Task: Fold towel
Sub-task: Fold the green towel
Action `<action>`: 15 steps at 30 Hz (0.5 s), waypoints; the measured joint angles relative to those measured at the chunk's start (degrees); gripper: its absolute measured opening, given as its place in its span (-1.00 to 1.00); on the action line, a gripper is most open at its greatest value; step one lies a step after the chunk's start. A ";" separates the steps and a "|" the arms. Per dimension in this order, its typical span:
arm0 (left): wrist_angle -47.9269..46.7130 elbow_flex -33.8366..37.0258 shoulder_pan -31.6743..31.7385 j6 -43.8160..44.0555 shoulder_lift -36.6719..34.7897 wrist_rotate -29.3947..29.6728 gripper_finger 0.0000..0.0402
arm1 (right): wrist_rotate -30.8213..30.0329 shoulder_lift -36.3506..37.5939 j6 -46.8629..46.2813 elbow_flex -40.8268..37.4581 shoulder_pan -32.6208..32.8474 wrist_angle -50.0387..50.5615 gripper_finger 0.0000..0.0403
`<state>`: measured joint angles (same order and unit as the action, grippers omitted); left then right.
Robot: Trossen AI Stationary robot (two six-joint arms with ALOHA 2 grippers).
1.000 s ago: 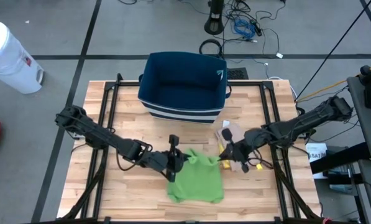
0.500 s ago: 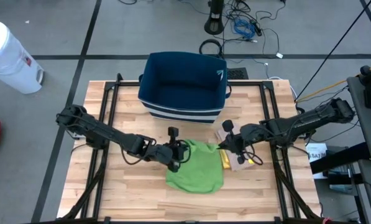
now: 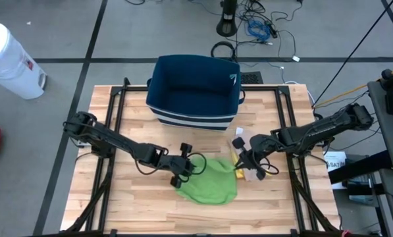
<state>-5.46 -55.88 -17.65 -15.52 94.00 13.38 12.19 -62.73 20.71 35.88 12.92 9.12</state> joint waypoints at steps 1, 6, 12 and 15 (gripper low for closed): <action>0.63 0.96 -0.05 0.00 0.00 -1.29 -1.00 | 1.02 0.01 -0.29 0.00 0.28 0.00 -1.00; 8.30 5.90 -0.05 0.02 0.02 -8.28 -1.00 | 7.95 -0.18 -2.13 0.00 2.17 -0.86 -1.00; 15.37 8.63 -0.04 0.07 -0.02 -15.43 -1.00 | 12.86 -1.26 -2.52 0.00 4.76 -2.65 -1.00; 19.29 9.87 -0.04 0.10 -0.02 -18.59 -1.00 | 16.15 -2.84 -2.46 0.00 5.53 -5.20 -1.00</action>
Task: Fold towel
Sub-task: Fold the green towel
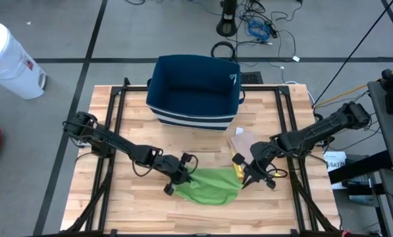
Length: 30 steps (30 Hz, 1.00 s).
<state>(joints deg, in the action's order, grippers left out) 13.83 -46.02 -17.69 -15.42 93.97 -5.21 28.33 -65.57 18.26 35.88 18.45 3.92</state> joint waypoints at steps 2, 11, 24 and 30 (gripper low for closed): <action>2.56 1.20 0.01 0.02 0.00 -1.81 -1.00 | 1.34 -1.35 0.51 0.00 0.16 -1.62 -1.00; 7.78 4.71 0.04 0.80 0.00 -5.75 -1.00 | 2.27 -8.45 2.68 0.00 -0.02 -7.53 -1.00; 7.69 6.32 1.65 -1.43 0.00 -16.30 -1.00 | 10.73 -16.89 2.17 0.00 -1.57 -16.58 -1.00; 7.26 8.99 3.94 1.00 0.00 -14.88 -0.96 | 10.85 -21.83 -3.95 0.00 -4.36 -15.78 -0.92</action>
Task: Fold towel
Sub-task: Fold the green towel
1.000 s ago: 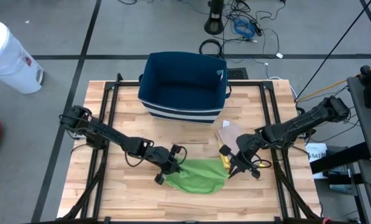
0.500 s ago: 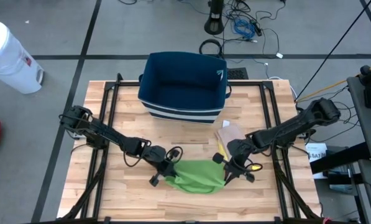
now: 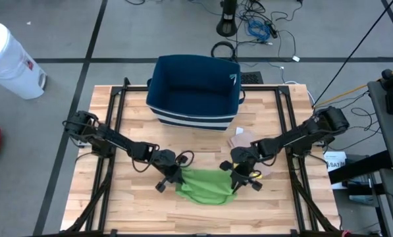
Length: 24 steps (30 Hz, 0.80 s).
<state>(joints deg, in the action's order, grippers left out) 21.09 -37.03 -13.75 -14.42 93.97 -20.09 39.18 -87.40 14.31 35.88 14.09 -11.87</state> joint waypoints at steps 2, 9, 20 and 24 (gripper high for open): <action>-0.01 0.76 0.33 0.61 0.00 -0.20 -0.89 | 0.10 -1.52 -1.07 0.00 0.09 -0.09 -0.84; 0.67 1.37 -0.98 2.17 0.00 -0.66 -0.62 | 0.24 -3.89 -6.68 0.00 0.22 -1.28 -0.53; 3.01 1.37 -3.98 10.86 0.00 0.98 -0.33 | 0.05 -3.91 -14.74 0.00 2.39 1.54 -0.27; 2.27 1.37 -4.82 12.72 0.00 2.92 -0.28 | -0.06 -3.91 -16.91 0.00 2.88 1.90 -0.29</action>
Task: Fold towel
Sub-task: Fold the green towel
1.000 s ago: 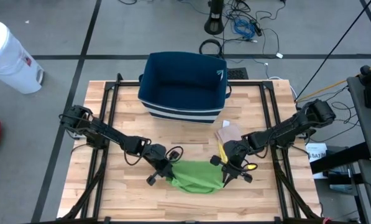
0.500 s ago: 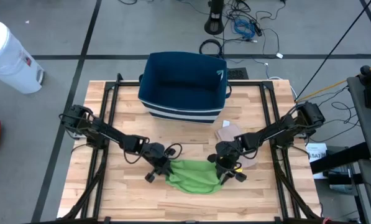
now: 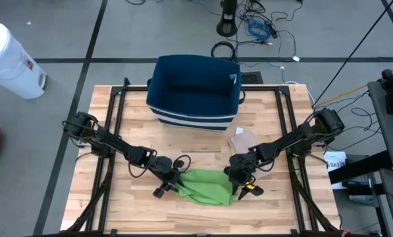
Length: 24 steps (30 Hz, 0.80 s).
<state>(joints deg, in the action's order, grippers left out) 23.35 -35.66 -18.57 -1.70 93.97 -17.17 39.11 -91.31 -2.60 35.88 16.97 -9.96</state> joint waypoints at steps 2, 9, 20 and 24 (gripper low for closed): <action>-0.40 0.00 -0.04 1.53 0.00 -0.05 -0.26 | 0.00 0.00 -0.92 0.00 0.02 0.68 -0.30; -0.17 -0.02 -0.69 4.68 0.00 -1.84 -0.26 | -3.80 0.90 -1.12 0.00 -0.05 5.20 -0.33; 0.67 -0.04 -2.32 8.35 -0.02 -3.71 -0.25 | -15.87 7.82 3.28 0.02 -3.17 12.68 -0.33; 3.30 -0.07 -2.91 9.34 -0.04 -5.43 -0.25 | -18.27 7.81 4.35 0.02 -3.17 12.04 -0.33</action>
<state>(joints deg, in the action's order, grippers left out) 26.65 -35.73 -21.48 7.64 93.93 -22.59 20.84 -83.50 1.74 35.90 13.80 2.08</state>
